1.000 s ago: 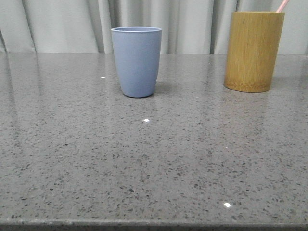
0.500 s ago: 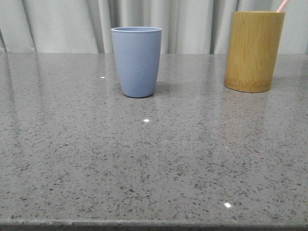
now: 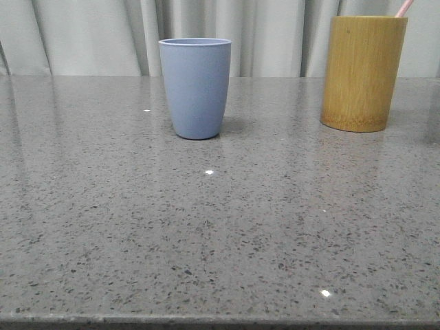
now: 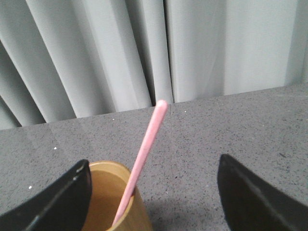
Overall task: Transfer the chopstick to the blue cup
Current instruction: 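Grasp the pink stick in the bamboo cup with the right gripper and lift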
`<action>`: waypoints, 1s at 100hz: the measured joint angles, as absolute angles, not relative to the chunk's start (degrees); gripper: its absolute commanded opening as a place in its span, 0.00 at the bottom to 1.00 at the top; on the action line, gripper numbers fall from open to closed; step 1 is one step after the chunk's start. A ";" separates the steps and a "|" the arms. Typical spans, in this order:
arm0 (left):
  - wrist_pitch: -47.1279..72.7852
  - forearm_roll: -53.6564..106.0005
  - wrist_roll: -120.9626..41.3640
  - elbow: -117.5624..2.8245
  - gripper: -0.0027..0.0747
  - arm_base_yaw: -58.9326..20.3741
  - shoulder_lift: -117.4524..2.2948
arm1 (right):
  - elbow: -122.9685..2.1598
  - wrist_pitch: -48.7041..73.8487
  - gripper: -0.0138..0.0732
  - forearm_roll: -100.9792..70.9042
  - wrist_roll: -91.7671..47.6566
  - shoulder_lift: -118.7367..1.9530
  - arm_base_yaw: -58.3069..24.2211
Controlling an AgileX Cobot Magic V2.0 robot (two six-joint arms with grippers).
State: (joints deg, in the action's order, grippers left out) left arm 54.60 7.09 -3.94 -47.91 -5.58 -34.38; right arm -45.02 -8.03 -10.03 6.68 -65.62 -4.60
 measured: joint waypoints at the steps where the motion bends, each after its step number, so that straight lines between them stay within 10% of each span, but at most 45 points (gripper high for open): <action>1: 54.60 7.09 -3.94 -47.91 0.71 -5.58 -34.38 | -45.02 -8.36 0.79 -10.03 6.68 -65.92 -4.60; 77: 54.60 7.09 -3.94 -47.91 0.71 -5.58 -34.38 | -52.53 -18.05 0.79 -10.37 17.83 -81.10 -4.69; 100: 54.70 7.09 -3.94 -47.91 0.71 -5.58 -34.38 | -52.64 -16.01 0.60 -10.37 18.11 -81.49 -4.69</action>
State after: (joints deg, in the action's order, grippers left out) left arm 54.70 7.09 -3.94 -47.91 -5.58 -34.38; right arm -52.64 -16.01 -10.37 18.11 -81.49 -4.69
